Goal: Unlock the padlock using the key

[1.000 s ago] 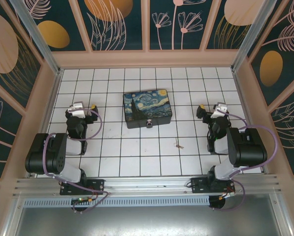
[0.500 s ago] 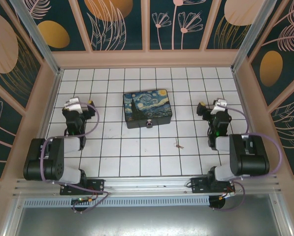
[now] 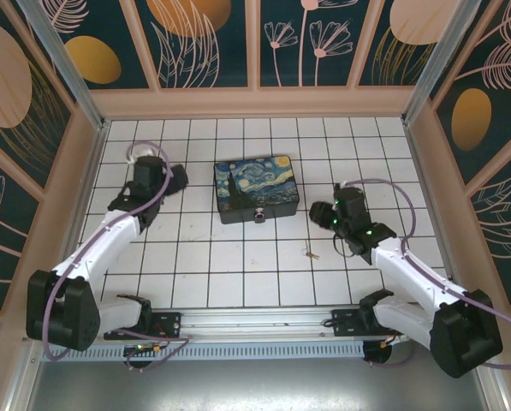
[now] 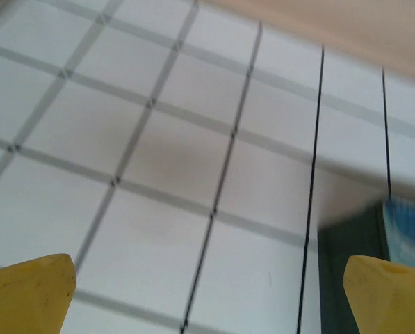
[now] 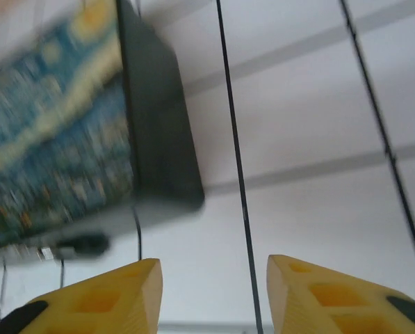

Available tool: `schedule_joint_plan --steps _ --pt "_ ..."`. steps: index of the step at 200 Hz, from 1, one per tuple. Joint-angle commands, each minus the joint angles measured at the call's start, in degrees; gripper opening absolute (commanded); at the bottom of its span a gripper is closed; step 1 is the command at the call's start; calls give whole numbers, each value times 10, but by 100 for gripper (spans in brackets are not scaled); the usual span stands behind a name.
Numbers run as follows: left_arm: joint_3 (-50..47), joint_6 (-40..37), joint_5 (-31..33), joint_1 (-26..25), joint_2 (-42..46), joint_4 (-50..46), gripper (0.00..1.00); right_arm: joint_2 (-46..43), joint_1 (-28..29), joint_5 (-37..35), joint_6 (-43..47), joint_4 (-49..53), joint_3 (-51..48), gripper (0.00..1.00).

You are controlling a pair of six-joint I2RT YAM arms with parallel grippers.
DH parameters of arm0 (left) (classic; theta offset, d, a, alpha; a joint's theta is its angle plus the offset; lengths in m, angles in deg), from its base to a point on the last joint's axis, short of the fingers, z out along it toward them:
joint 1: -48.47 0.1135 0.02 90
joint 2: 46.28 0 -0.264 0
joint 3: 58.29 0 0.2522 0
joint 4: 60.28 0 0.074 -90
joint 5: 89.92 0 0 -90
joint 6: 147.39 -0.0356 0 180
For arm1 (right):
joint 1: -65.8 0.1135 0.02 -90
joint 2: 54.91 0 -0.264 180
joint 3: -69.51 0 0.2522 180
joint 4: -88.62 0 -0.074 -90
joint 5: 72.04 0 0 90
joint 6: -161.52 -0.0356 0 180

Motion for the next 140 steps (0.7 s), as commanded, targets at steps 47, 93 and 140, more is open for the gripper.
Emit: schedule_joint_plan --steps 47,93,140 --pt "71 -13 -24 -48 47 -165 98 5 129 -30 -127 108 -41 37" --pt "76 -22 -32 -48 41 -151 98 27 145 -58 -138 81 -59 30" --pt "76 -24 -51 -48 35 -135 97 71 144 -53 -115 34 -46 26"
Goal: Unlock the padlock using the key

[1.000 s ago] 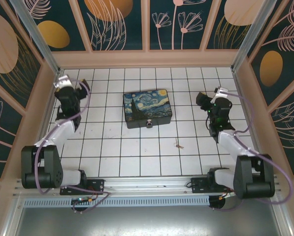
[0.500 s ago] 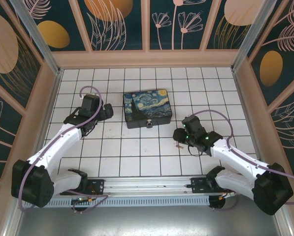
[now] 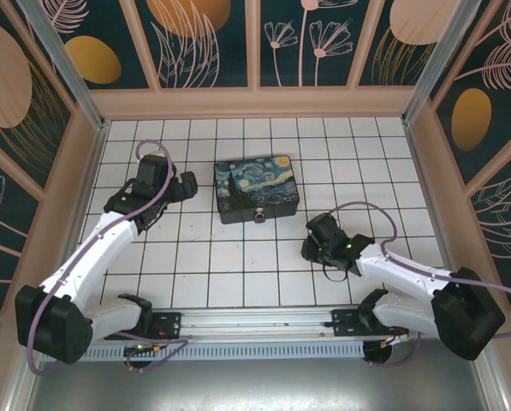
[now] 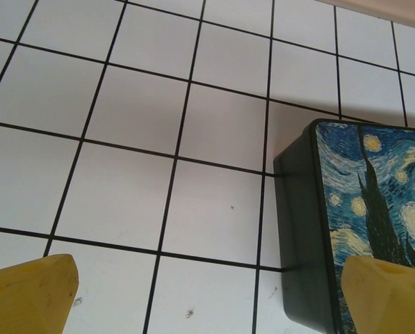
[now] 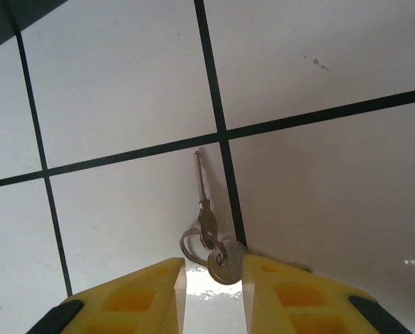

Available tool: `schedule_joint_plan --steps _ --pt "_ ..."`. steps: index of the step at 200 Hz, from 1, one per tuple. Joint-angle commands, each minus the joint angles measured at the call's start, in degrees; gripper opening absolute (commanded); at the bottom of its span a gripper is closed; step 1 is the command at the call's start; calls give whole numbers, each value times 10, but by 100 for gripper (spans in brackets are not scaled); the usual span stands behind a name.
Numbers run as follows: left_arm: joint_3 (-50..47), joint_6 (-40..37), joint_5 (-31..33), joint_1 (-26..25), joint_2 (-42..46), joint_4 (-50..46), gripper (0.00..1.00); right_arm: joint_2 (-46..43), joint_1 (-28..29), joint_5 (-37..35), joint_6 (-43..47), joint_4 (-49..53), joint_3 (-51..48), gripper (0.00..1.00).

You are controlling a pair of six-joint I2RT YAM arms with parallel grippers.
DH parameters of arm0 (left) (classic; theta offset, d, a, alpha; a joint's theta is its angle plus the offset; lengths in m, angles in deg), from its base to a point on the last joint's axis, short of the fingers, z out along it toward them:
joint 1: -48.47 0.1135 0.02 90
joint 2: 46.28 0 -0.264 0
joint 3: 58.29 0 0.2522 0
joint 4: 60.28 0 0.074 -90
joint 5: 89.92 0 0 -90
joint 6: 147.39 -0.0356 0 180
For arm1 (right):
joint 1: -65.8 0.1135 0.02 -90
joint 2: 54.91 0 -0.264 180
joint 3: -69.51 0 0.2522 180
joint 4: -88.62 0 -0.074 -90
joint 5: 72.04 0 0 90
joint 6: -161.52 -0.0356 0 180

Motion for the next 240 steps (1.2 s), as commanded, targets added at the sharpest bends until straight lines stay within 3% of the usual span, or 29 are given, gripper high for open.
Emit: schedule_joint_plan --steps 1,170,210,240 --pt "8 -12 -16 -3 -3 4 97 20 4 -18 8 -32 8 26" --pt "26 -27 -19 -3 -6 15 95 72 -9 -29 47 -40 16 14" --pt "36 -62 -121 -20 -2 18 92 60 -9 -21 62 -46 11 4" --pt "85 -98 -304 -26 -21 15 92 20 -11 10 116 -35 34 1"
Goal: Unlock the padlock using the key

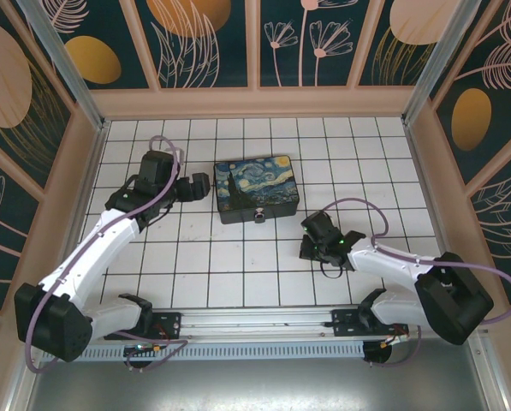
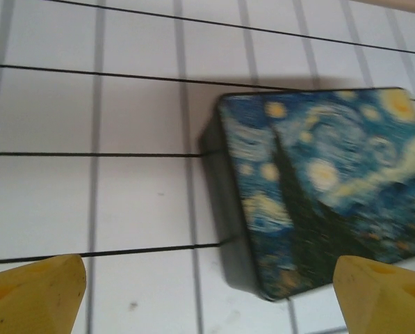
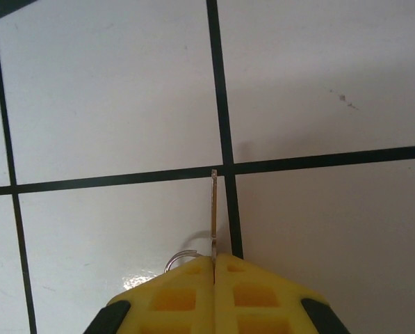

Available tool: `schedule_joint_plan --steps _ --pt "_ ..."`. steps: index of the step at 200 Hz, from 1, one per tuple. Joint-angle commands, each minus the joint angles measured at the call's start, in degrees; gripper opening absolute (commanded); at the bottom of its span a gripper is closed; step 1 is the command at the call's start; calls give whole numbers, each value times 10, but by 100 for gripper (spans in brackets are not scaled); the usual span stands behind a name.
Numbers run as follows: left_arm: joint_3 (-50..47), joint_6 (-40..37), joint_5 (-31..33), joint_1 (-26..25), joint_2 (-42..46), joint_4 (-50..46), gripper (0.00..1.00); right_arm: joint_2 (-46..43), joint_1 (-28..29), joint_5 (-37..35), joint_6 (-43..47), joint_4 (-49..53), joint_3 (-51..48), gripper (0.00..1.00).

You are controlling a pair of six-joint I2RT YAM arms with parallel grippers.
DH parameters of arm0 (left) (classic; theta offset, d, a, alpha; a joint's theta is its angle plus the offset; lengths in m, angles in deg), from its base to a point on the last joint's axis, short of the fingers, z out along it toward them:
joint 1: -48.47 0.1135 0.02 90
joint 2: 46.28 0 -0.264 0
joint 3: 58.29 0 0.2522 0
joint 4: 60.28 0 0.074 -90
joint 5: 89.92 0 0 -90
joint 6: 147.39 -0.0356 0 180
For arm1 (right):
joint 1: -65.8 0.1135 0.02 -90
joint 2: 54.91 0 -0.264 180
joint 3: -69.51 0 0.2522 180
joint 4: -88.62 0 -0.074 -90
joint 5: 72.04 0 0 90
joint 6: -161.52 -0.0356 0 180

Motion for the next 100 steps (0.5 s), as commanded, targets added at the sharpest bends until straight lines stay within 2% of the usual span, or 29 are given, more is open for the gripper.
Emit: schedule_joint_plan --steps 1,11,49,69,100 --pt "52 -47 -175 -5 -13 12 92 -41 -4 24 53 5 27 1" --pt "63 -59 -249 -5 -29 13 92 -65 -5 47 84 1 38 1" --pt "38 -20 -436 -10 -65 100 82 -154 -9 204 171 -81 57 1" --pt "38 -41 -450 -41 -70 103 75 -167 -10 300 176 -169 50 1" --pt "13 -36 -466 -100 -91 134 58 -153 -9 405 160 -279 45 1"
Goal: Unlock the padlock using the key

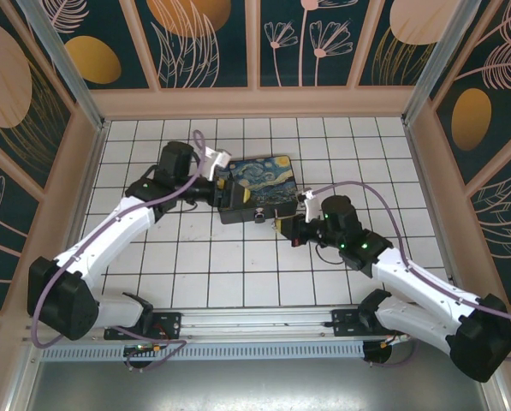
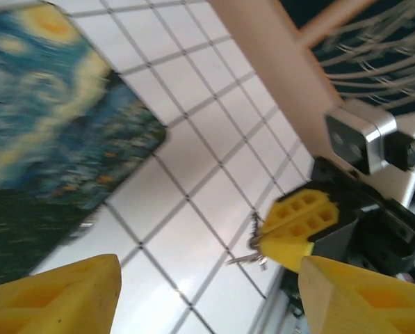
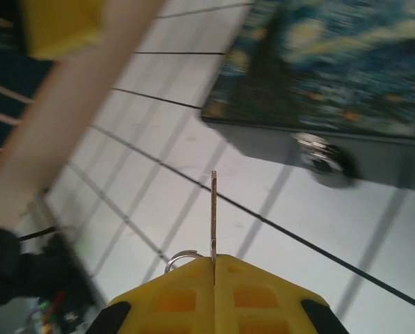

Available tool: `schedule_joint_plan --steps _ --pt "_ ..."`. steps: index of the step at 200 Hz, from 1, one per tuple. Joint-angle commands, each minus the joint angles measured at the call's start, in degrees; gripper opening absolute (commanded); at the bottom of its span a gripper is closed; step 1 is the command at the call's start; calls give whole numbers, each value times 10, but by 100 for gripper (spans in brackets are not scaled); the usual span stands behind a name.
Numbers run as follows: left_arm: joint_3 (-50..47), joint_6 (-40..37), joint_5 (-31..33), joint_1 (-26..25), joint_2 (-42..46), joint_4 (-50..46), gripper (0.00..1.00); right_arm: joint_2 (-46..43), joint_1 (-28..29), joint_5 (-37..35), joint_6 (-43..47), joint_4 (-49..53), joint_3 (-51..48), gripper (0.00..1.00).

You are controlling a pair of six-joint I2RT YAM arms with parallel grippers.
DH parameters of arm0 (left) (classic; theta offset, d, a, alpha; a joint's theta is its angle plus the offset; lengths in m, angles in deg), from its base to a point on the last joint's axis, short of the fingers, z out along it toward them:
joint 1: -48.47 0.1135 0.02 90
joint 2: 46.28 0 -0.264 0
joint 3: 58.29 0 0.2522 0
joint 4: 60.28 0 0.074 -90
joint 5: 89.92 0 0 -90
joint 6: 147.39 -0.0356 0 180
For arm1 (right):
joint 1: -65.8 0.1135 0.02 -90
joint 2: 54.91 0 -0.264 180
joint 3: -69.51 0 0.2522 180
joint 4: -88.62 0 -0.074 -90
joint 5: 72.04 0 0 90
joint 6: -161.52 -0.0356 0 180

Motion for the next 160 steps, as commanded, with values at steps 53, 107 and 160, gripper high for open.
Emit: schedule_joint_plan --steps 53,107,160 --pt "-48 -3 -97 -39 2 81 49 33 -2 219 8 -141 4 1" --pt "-46 -40 -120 -46 2 62 44 61 -2 225 20 -105 22 1" --pt "-54 -56 -111 -61 -2 52 36 73 -4 230 25 -94 33 0"
